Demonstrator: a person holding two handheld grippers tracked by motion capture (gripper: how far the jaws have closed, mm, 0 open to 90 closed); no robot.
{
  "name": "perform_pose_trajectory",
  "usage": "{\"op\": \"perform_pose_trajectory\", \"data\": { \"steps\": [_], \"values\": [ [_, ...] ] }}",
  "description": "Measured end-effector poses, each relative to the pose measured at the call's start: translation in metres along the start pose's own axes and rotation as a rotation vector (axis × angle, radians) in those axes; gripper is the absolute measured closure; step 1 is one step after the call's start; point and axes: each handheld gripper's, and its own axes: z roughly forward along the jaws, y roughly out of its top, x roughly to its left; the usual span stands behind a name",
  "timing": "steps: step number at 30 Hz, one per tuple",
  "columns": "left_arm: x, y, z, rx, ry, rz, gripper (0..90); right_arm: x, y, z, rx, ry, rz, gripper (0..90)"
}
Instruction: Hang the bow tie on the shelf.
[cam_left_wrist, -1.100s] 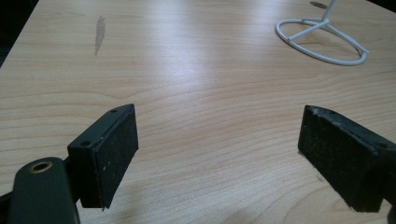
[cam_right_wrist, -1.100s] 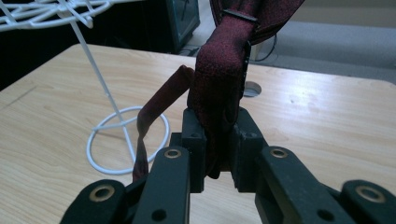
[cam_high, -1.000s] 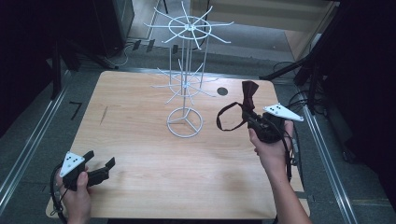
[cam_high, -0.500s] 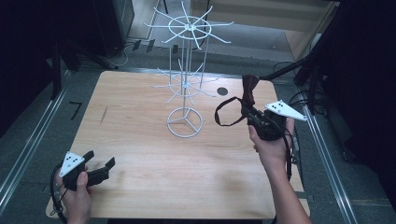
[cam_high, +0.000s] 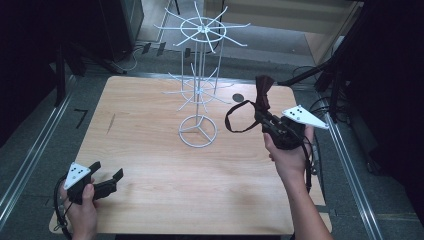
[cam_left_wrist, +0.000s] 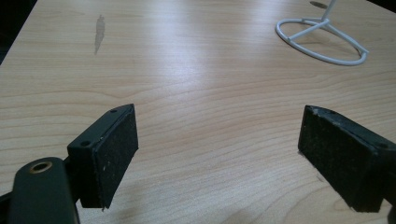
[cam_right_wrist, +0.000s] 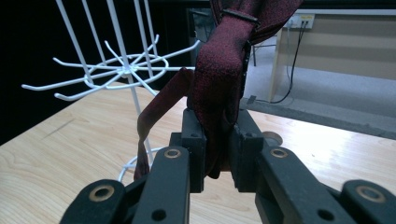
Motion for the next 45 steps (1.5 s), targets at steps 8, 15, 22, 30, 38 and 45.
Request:
{"op": "perform_pose_trajectory", "data": {
  "steps": [8, 15, 22, 30, 38, 45],
  "values": [
    [0.000, 0.000, 0.000, 0.000, -0.001, -0.001, 12.8, 0.007, 0.004, 0.002, -0.009, 0.027, -0.009, 79.7],
    [0.000, 0.000, 0.000, 0.000, -0.001, -0.001, 12.8, 0.014, 0.009, 0.006, -0.016, 0.046, -0.022, 79.7],
    [0.000, 0.000, 0.000, -0.001, 0.000, -0.001, 12.8, 0.018, 0.012, 0.012, -0.023, 0.061, -0.011, 79.7],
    [0.001, 0.000, 0.000, 0.002, -0.003, -0.001, 12.9, 0.021, 0.012, 0.021, -0.022, 0.067, -0.006, 79.7],
    [0.001, 0.000, 0.000, 0.001, -0.004, -0.002, 12.9, 0.016, 0.007, 0.037, 0.014, 0.042, 0.006, 79.7],
    [0.001, 0.000, 0.000, 0.002, -0.004, -0.003, 12.9, 0.011, -0.001, 0.054, 0.057, 0.017, 0.020, 79.7]
  ]
}}
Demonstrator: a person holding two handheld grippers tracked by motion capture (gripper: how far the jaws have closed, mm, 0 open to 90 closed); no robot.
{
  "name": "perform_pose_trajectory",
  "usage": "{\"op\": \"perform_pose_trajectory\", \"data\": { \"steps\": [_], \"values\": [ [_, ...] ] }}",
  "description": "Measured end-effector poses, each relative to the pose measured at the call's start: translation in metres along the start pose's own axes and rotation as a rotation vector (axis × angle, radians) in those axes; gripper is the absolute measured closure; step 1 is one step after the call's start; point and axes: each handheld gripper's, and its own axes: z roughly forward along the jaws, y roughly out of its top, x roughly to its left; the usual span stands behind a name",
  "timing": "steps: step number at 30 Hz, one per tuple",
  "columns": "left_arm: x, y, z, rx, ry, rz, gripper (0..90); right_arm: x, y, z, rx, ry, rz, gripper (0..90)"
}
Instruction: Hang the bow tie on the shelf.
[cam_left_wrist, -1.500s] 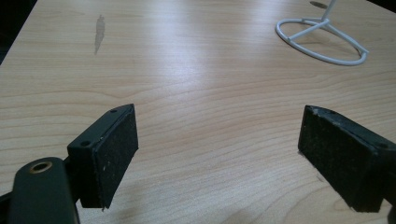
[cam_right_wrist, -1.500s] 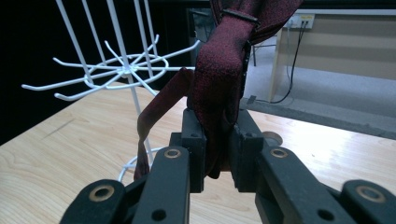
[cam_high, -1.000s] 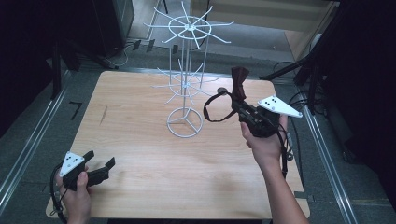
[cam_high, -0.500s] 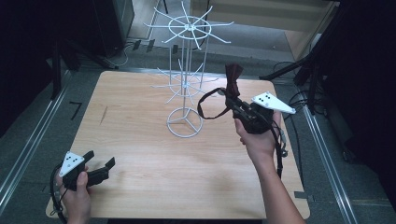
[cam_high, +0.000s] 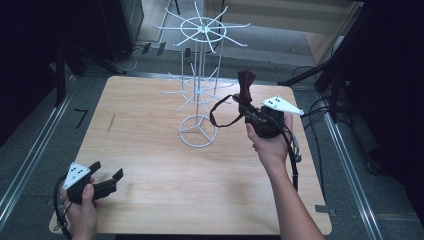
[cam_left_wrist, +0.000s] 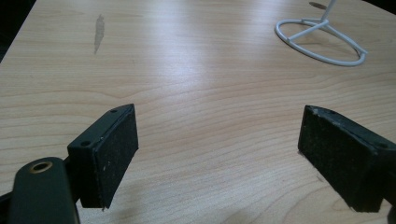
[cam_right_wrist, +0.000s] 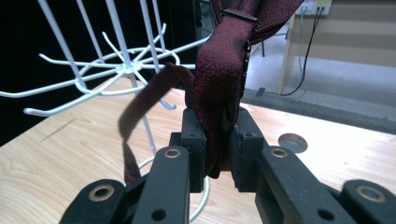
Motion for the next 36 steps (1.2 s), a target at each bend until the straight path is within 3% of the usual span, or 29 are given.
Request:
{"op": "perform_pose_trajectory", "data": {
  "steps": [7, 11, 17, 21, 26, 36],
  "values": [
    [0.000, 0.000, 0.000, 0.001, -0.001, 0.000, 12.9, 0.000, -0.010, 0.015, 0.035, -0.017, 0.002, 79.6],
    [0.000, 0.000, 0.000, 0.001, -0.001, -0.002, 12.9, -0.003, -0.021, 0.028, 0.052, -0.053, 0.030, 79.6],
    [0.000, 0.000, 0.000, -0.001, 0.001, -0.004, 13.0, 0.001, -0.029, 0.040, 0.066, -0.061, 0.051, 79.6],
    [0.000, 0.000, 0.000, -0.001, 0.002, -0.004, 13.0, 0.006, -0.031, 0.047, 0.054, -0.085, 0.049, 79.6],
    [0.000, 0.000, 0.000, -0.004, -0.001, -0.006, 13.0, 0.010, -0.034, 0.056, 0.034, -0.106, 0.088, 79.5],
    [0.001, 0.000, 0.000, -0.004, -0.002, -0.009, 13.1, 0.017, -0.043, 0.075, 0.083, -0.090, 0.103, 78.7]
  ]
}}
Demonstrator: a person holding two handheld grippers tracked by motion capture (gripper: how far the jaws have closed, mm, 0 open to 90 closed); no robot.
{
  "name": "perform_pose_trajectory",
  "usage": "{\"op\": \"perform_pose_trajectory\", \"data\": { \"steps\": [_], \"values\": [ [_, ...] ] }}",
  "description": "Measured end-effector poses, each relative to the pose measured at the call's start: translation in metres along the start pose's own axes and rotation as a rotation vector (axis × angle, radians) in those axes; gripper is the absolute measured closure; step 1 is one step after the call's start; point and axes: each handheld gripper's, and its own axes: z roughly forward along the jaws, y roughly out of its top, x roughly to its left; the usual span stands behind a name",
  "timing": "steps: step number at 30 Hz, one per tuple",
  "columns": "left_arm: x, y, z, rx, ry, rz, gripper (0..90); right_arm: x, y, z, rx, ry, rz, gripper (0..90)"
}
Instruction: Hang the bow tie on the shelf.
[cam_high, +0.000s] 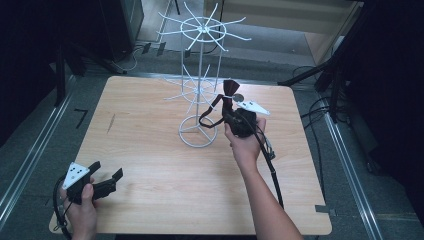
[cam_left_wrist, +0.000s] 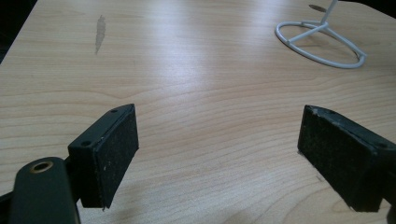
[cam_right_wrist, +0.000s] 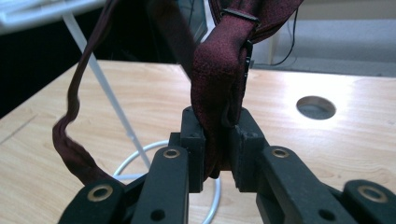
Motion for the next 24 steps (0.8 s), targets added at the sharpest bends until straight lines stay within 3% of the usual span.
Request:
{"op": "perform_pose_trajectory", "data": {
  "steps": [8, 19, 23, 24],
  "values": [
    [0.000, 0.000, 0.000, -0.001, 0.000, -0.001, 13.1, 0.006, -0.012, 0.010, 0.054, 0.009, -0.028, 78.1],
    [0.000, 0.000, 0.000, 0.001, 0.003, -0.003, 13.1, -0.001, -0.029, 0.015, 0.088, 0.002, -0.011, 76.4],
    [0.000, 0.000, 0.000, 0.000, 0.003, -0.004, 13.2, -0.004, -0.031, 0.013, 0.094, 0.010, -0.010, 71.8],
    [0.000, 0.000, 0.000, 0.002, 0.005, -0.004, 13.2, -0.004, -0.030, 0.012, 0.096, -0.008, -0.029, 67.4]
  ]
}}
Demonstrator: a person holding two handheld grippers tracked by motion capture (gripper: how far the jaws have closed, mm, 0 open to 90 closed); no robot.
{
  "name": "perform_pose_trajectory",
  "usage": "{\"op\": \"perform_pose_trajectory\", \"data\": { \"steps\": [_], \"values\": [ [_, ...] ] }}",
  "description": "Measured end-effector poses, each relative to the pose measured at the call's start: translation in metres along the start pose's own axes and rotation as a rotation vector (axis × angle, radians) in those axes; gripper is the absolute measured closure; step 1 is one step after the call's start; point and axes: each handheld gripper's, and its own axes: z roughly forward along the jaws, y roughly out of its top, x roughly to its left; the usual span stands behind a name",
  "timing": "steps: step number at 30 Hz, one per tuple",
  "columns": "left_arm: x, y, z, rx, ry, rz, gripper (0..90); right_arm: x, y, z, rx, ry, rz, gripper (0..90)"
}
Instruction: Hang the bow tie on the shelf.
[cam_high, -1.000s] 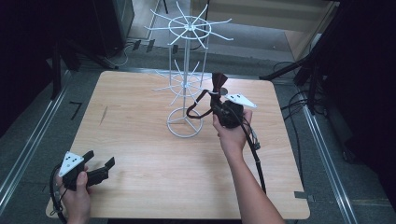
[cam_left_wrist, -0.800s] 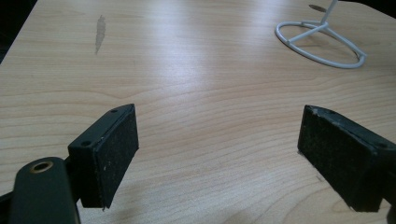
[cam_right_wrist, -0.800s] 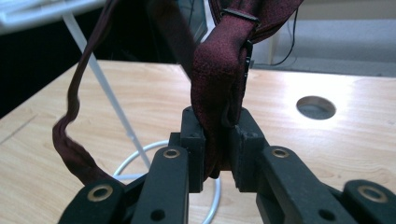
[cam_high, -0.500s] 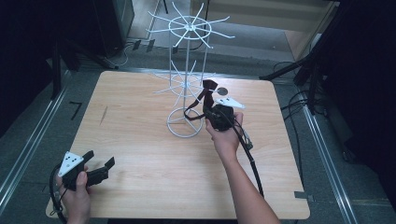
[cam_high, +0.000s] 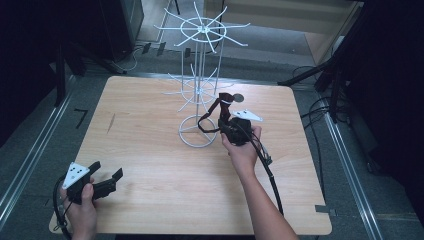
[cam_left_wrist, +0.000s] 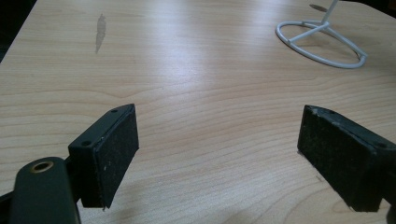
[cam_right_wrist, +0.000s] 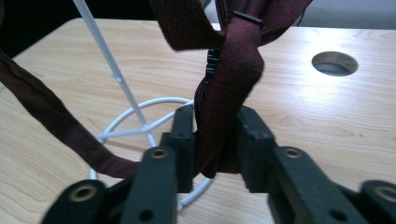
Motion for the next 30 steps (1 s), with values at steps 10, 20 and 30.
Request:
{"op": "perform_pose_trajectory", "data": {
  "steps": [10, 20, 30],
  "values": [
    [0.000, 0.000, 0.000, 0.000, -0.002, 0.002, 13.3, -0.001, 0.002, -0.010, 0.033, -0.006, -0.048, 34.2],
    [0.000, 0.000, 0.000, -0.001, -0.001, 0.002, 13.3, -0.008, 0.007, -0.029, 0.041, -0.003, -0.066, 20.8],
    [0.000, 0.000, 0.000, 0.002, -0.002, 0.005, 13.4, -0.018, 0.001, -0.052, 0.037, -0.018, -0.098, 18.6]
  ]
}}
